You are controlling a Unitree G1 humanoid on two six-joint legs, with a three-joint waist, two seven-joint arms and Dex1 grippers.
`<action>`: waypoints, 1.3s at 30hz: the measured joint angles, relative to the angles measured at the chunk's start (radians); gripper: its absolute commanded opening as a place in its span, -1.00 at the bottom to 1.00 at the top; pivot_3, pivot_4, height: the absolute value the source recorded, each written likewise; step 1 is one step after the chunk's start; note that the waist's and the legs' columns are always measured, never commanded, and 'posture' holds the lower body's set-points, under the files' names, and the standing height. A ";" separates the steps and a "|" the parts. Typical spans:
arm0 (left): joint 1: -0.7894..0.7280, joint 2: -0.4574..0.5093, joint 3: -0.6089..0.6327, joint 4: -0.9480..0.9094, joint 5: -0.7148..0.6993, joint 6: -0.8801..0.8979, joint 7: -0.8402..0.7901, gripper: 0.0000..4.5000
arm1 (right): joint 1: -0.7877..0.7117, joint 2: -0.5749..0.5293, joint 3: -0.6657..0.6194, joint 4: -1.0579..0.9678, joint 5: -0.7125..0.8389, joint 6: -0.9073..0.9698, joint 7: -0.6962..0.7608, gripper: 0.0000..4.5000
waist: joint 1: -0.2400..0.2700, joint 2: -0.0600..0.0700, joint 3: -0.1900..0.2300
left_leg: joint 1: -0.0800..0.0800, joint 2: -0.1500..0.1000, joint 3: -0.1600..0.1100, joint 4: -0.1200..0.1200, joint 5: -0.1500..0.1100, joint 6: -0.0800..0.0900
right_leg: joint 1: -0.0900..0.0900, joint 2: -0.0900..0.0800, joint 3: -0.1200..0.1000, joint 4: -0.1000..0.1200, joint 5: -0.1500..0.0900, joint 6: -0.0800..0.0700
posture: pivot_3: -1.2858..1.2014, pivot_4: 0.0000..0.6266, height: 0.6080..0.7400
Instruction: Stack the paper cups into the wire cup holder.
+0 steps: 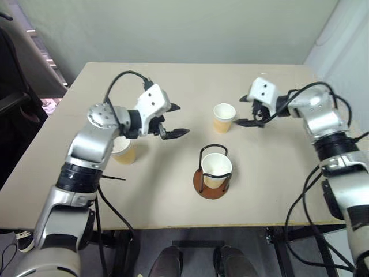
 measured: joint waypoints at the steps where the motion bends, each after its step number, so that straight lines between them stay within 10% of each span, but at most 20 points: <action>1: 0.001 -0.007 -0.005 0.007 0.006 0.001 0.009 0.82 | -0.019 0.019 0.001 0.055 -0.019 -0.035 -0.001 0.80 | 0.001 0.000 0.000 | -0.004 0.001 0.000 0.001 0.006 -0.009 | -0.004 0.000 0.000 0.000 0.000 0.000 | 0.03 -0.52 1.00; 11: 0.072 -0.005 -0.038 -0.039 0.051 0.039 0.033 0.82 | -0.081 0.182 -0.003 0.312 -0.115 -0.160 -0.057 0.80 | 0.009 0.000 0.000 | -0.015 0.001 0.000 0.001 0.003 -0.012 | -0.010 0.001 -0.001 -0.004 0.000 0.000 | 0.03 -0.52 1.00; 23: 0.075 0.017 -0.031 -0.102 0.043 0.075 0.036 0.82 | -0.098 0.211 -0.020 0.367 -0.163 -0.215 -0.081 -0.98 | 0.017 0.000 0.000 | -0.011 0.001 0.000 0.001 0.004 -0.014 | -0.010 0.001 0.000 -0.001 0.000 0.000 | 0.03 -0.52 1.00; 28: 0.058 0.021 -0.031 -0.098 0.032 0.060 0.007 0.82 | -0.109 0.153 -0.053 0.317 -0.150 -0.214 -0.009 -0.98 | 0.018 0.000 0.000 | -0.011 0.001 0.000 0.001 0.004 -0.014 | -0.010 0.001 -0.001 0.000 0.000 -0.001 | 0.03 -0.52 1.00; 39: 0.170 0.325 0.158 -0.300 -0.334 0.105 -0.446 0.82 | 0.142 -0.366 -0.249 -0.881 0.428 0.554 0.498 -0.98 | 0.014 0.000 0.000 | -0.016 0.003 0.001 0.000 0.003 -0.018 | -0.009 0.007 0.001 -0.003 -0.006 0.001 | 0.03 -0.52 1.00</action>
